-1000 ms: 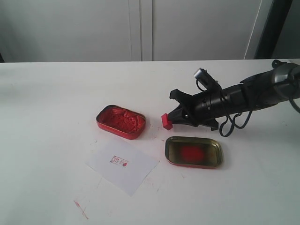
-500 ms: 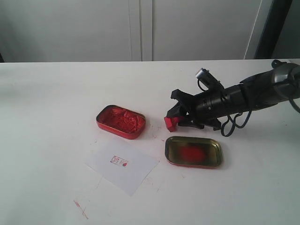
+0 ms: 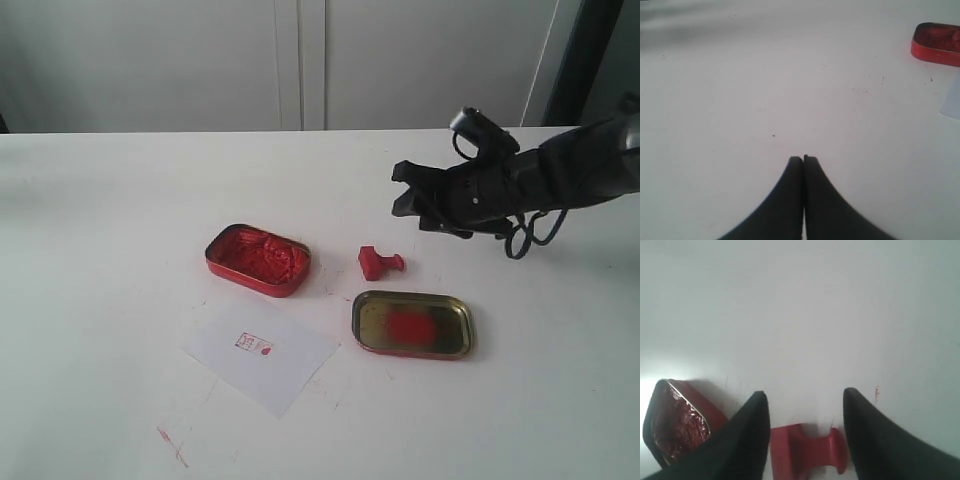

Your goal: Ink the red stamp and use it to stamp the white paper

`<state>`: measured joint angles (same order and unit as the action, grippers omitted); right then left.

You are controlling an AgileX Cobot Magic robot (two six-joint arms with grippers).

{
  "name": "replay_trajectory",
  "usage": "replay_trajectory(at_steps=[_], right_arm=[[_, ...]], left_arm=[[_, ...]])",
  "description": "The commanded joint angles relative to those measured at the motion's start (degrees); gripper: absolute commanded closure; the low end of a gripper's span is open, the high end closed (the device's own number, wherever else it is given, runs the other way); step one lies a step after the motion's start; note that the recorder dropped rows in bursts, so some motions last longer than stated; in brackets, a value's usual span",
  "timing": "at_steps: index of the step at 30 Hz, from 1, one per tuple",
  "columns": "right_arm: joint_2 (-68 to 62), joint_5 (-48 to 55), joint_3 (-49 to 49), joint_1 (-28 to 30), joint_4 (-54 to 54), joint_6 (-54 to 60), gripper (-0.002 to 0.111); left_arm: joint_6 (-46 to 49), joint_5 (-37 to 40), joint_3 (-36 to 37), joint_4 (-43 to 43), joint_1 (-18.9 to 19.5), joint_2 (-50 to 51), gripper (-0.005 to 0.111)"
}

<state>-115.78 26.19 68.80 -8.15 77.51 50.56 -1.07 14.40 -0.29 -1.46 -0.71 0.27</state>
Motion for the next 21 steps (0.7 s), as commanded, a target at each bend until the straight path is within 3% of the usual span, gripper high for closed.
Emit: replay_trajectory(at_steps=[1, 4, 12, 21], right_arm=[[2.4, -0.5, -0.2, 0.7, -7.0, 0.7, 0.078], [4.0, -1.2, -0.2, 0.7, -11.5, 0.8, 0.107], [7.9, -1.0, -0.2, 0.7, -19.4, -0.6, 0.108], [12.1, 5.0, -0.2, 0.7, -30.6, -11.4, 0.108]], left_arm=[[0.1, -0.3, 0.3, 0.1, 0.0, -0.3, 0.107], [0.1, -0.3, 0.3, 0.1, 0.0, -0.3, 0.107], [0.1, -0.3, 0.3, 0.1, 0.0, -0.3, 0.107], [0.1, -0.3, 0.3, 0.1, 0.0, -0.3, 0.107]])
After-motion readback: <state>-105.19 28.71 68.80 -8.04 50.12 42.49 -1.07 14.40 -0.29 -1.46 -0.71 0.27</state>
